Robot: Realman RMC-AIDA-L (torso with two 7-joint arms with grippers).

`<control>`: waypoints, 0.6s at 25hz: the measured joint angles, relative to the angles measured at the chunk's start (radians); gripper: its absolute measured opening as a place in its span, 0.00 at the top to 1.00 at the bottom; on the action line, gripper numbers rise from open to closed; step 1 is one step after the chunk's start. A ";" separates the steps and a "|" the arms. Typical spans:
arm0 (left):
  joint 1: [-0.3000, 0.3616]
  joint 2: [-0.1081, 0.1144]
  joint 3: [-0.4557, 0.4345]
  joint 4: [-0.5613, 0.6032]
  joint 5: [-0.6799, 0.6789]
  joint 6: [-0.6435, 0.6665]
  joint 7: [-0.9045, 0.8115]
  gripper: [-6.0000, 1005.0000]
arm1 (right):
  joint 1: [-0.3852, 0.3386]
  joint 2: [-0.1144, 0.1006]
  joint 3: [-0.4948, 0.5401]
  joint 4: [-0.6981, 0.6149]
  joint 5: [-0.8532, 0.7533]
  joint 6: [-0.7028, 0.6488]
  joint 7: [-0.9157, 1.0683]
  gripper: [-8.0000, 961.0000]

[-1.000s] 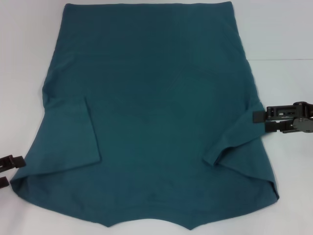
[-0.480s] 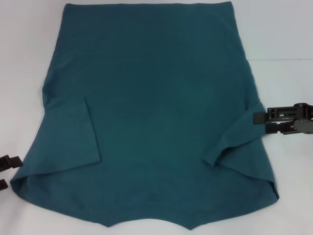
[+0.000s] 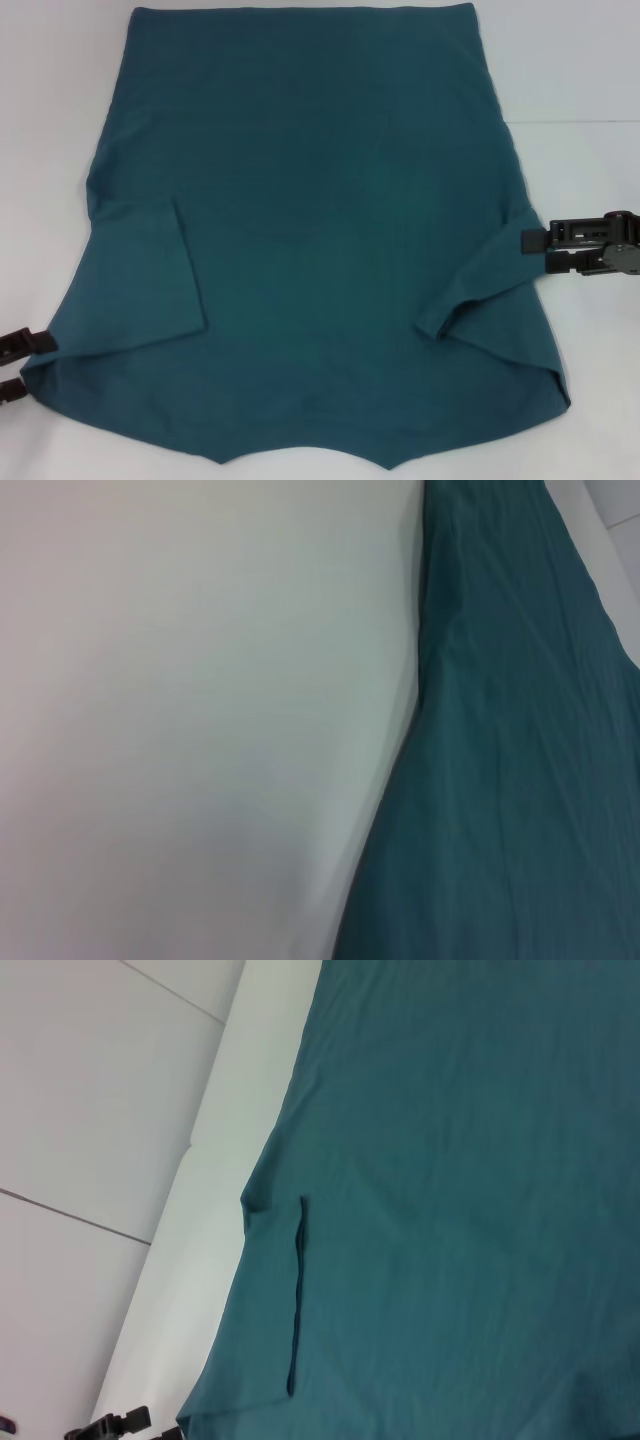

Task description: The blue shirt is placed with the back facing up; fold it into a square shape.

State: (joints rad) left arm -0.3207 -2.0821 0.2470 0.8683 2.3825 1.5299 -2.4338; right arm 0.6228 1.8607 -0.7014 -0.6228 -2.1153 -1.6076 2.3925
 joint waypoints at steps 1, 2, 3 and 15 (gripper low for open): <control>-0.001 0.000 0.002 -0.005 0.000 -0.002 0.001 0.13 | 0.000 0.000 0.000 0.000 0.000 0.000 0.000 0.10; -0.002 0.000 0.003 -0.008 0.000 -0.003 0.001 0.13 | -0.001 0.000 0.001 0.000 0.000 0.000 0.000 0.10; -0.003 0.000 0.005 -0.015 0.001 -0.006 0.002 0.13 | -0.002 0.000 0.001 0.000 0.000 0.000 0.000 0.10; -0.024 0.001 0.017 -0.062 0.000 -0.015 0.014 0.14 | -0.007 -0.002 -0.003 0.003 0.000 0.000 -0.004 0.10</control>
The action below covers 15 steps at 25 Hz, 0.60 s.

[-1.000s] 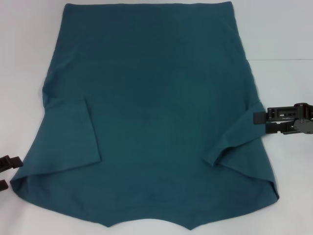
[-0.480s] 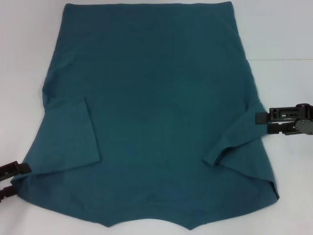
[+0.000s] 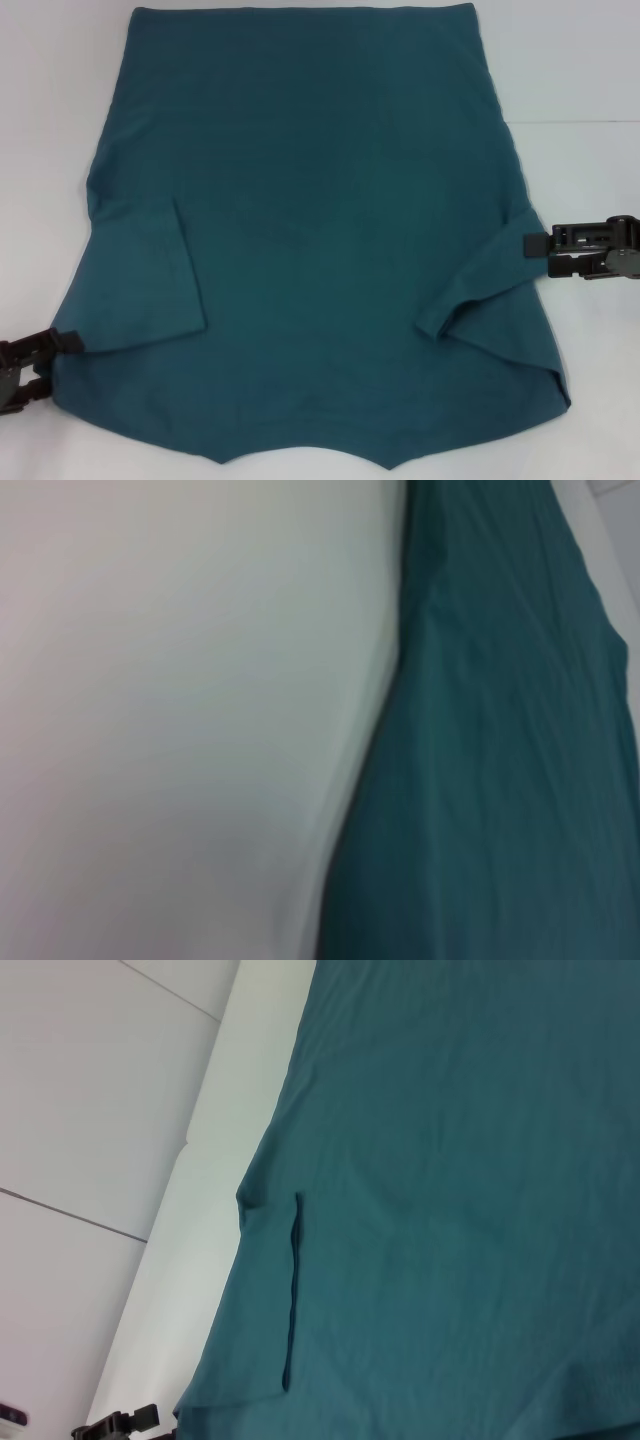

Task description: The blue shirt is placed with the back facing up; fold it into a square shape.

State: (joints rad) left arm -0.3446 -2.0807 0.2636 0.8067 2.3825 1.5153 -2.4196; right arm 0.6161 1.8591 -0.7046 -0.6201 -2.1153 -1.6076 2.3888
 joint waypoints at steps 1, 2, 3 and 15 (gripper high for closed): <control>-0.006 -0.001 0.000 -0.003 -0.003 0.004 0.003 0.14 | -0.001 0.000 0.000 0.001 0.000 0.000 0.000 0.10; -0.008 -0.002 0.000 -0.003 -0.004 0.005 0.004 0.14 | -0.002 0.000 0.001 0.001 0.000 0.000 -0.001 0.10; -0.013 -0.003 0.001 -0.006 -0.004 0.006 0.006 0.14 | -0.004 0.000 0.002 0.001 0.000 -0.001 -0.001 0.10; -0.054 -0.004 0.024 -0.034 -0.006 0.006 0.004 0.14 | -0.009 0.000 0.005 -0.003 0.002 -0.007 -0.003 0.11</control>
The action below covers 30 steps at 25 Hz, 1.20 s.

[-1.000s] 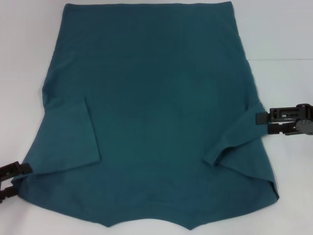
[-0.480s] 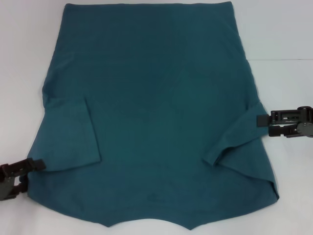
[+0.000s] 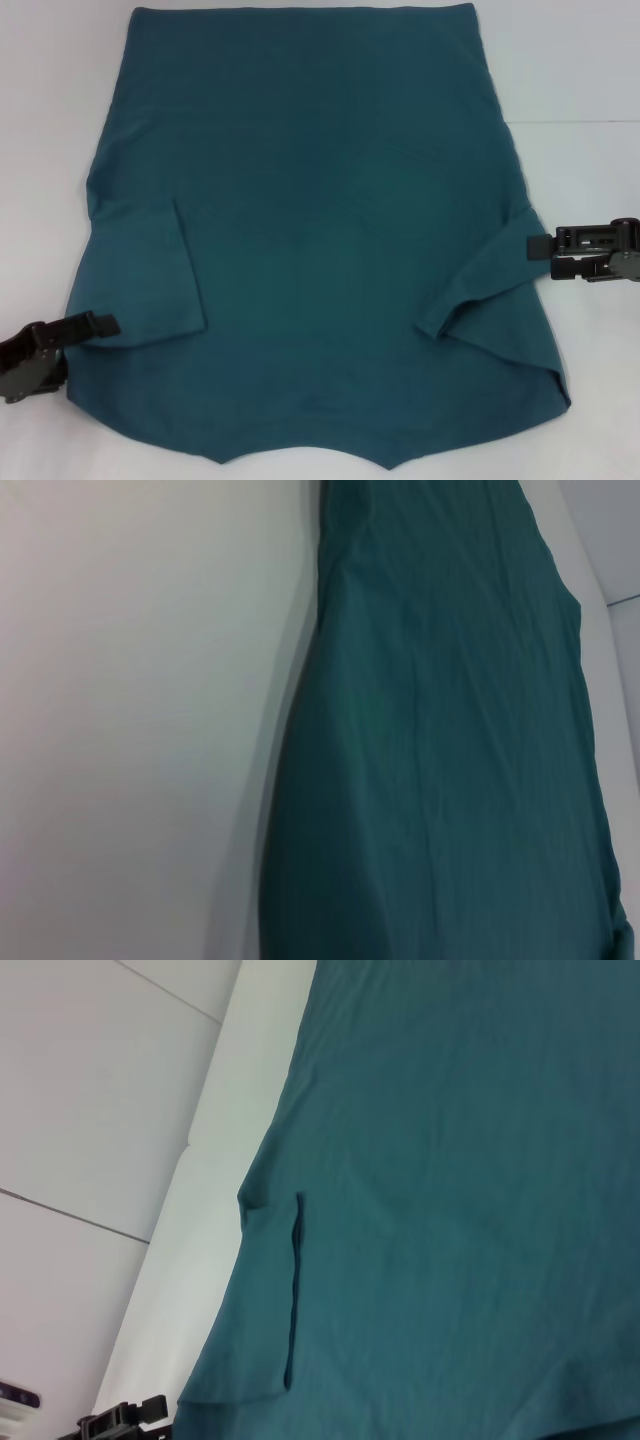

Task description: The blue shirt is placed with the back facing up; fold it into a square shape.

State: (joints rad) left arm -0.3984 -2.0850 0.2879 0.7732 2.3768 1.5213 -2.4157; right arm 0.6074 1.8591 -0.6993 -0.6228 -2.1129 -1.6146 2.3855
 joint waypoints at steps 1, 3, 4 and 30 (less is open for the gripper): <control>0.000 0.001 -0.002 0.000 0.000 0.002 0.000 0.14 | 0.000 0.000 0.000 0.000 0.000 0.000 0.000 0.11; 0.000 0.003 -0.004 0.000 -0.002 0.006 0.006 0.14 | 0.000 0.000 0.001 0.000 0.000 0.000 0.000 0.11; 0.000 0.003 -0.006 0.000 -0.004 0.008 0.011 0.15 | 0.000 0.000 0.001 0.000 0.001 -0.001 0.000 0.11; -0.011 0.007 0.000 0.005 -0.005 0.022 0.031 0.95 | -0.017 -0.028 -0.004 -0.002 -0.121 -0.064 0.001 0.12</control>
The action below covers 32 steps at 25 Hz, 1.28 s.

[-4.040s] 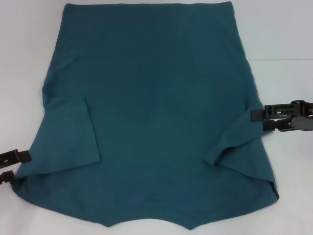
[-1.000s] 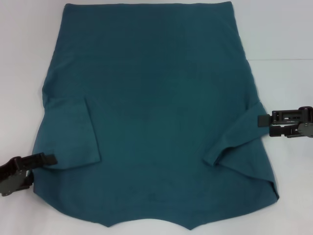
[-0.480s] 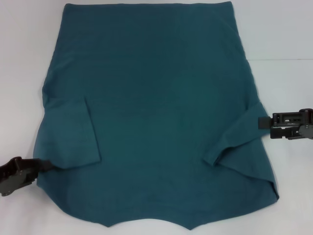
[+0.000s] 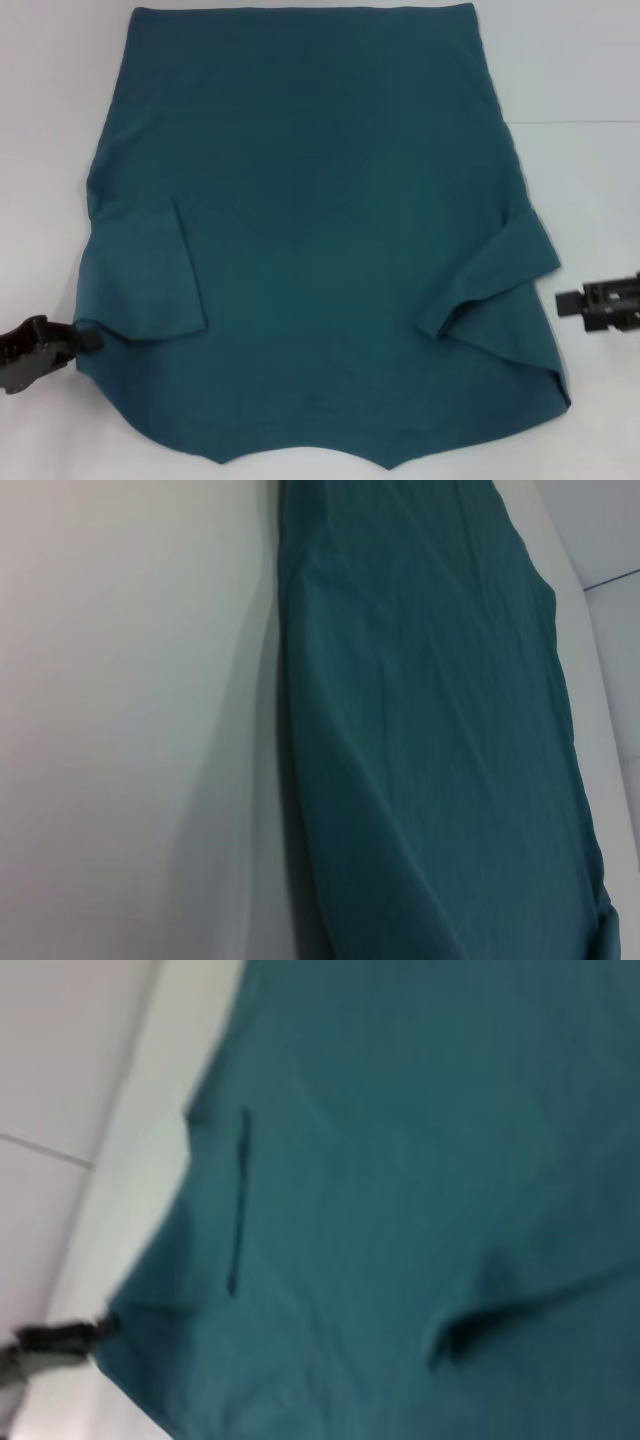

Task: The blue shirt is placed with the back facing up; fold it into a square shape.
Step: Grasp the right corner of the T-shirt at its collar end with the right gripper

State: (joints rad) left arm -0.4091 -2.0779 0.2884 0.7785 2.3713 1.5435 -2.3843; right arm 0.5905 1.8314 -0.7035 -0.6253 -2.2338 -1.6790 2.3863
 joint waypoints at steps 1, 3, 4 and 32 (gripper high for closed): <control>-0.003 0.000 0.000 0.001 0.000 0.000 0.000 0.97 | -0.001 -0.003 0.002 -0.004 -0.020 -0.005 0.002 0.12; -0.007 0.001 0.000 0.001 0.000 -0.002 0.001 0.97 | -0.006 -0.005 0.002 -0.015 -0.040 -0.007 0.004 0.12; -0.008 0.001 0.001 0.001 0.000 -0.003 0.001 0.97 | -0.008 -0.005 0.001 -0.020 -0.050 -0.007 0.004 0.12; -0.013 0.002 0.001 -0.006 -0.001 -0.006 0.005 0.97 | 0.022 0.069 -0.032 -0.023 -0.187 0.081 -0.149 0.13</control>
State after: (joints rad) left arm -0.4218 -2.0755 0.2898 0.7728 2.3699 1.5371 -2.3791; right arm 0.6121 1.9002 -0.7351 -0.6479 -2.4208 -1.5977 2.2374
